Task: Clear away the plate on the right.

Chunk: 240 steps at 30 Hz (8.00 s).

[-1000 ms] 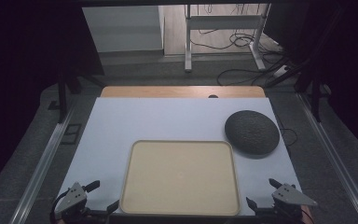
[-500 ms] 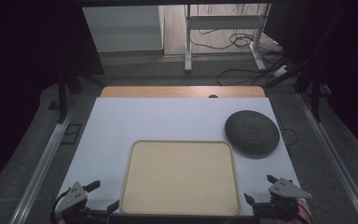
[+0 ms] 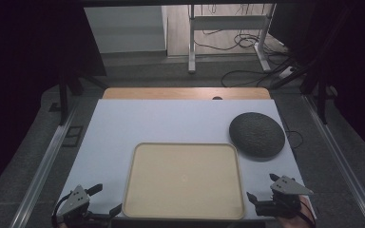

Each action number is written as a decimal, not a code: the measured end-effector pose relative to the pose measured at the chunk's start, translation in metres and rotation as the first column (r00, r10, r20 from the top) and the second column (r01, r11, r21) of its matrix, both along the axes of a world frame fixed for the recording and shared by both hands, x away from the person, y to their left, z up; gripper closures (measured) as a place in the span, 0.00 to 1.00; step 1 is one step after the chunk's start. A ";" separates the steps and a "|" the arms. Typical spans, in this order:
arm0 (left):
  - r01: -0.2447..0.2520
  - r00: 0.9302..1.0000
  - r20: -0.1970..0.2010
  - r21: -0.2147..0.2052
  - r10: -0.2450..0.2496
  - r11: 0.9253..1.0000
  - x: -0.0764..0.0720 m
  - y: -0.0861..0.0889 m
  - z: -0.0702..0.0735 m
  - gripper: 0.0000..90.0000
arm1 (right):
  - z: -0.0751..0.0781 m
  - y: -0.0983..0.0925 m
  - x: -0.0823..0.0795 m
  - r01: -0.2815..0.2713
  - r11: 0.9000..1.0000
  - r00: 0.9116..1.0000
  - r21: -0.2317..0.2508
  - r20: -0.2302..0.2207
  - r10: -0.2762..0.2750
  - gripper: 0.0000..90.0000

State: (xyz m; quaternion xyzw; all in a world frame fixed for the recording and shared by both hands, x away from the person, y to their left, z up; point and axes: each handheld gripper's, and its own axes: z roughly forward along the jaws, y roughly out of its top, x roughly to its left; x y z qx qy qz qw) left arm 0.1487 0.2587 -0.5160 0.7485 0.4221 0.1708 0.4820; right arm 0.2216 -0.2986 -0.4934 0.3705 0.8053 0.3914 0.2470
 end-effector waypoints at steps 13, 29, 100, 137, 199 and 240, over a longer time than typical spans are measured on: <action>-0.003 1.000 -0.002 -0.001 0.003 1.000 0.000 0.000 0.000 0.00 | 0.001 0.004 0.014 0.004 1.000 1.000 -0.008 -0.010 -0.004 0.00; -0.006 1.000 -0.003 0.001 0.006 1.000 0.000 0.000 0.000 0.00 | 0.003 0.004 0.032 0.049 0.998 0.998 -0.036 -0.026 -0.050 0.00; 0.004 1.000 -0.011 0.010 -0.003 1.000 0.001 -0.001 0.000 0.00 | -0.026 0.039 0.091 0.139 0.604 0.967 -0.785 0.239 0.087 0.42; 0.009 1.000 -0.008 0.012 -0.009 1.000 0.001 -0.001 0.000 0.00 | -0.061 0.055 0.116 0.132 0.390 0.939 -0.911 0.241 0.244 0.88; 0.007 1.000 0.003 0.010 -0.007 1.000 0.000 -0.001 0.000 0.00 | -0.027 0.094 0.031 0.099 0.418 0.849 -0.903 0.296 0.438 0.94; 0.007 1.000 0.007 0.018 -0.007 1.000 -0.001 -0.002 0.001 0.00 | -0.031 0.150 -0.032 -0.011 0.449 0.720 -0.893 0.304 0.623 0.94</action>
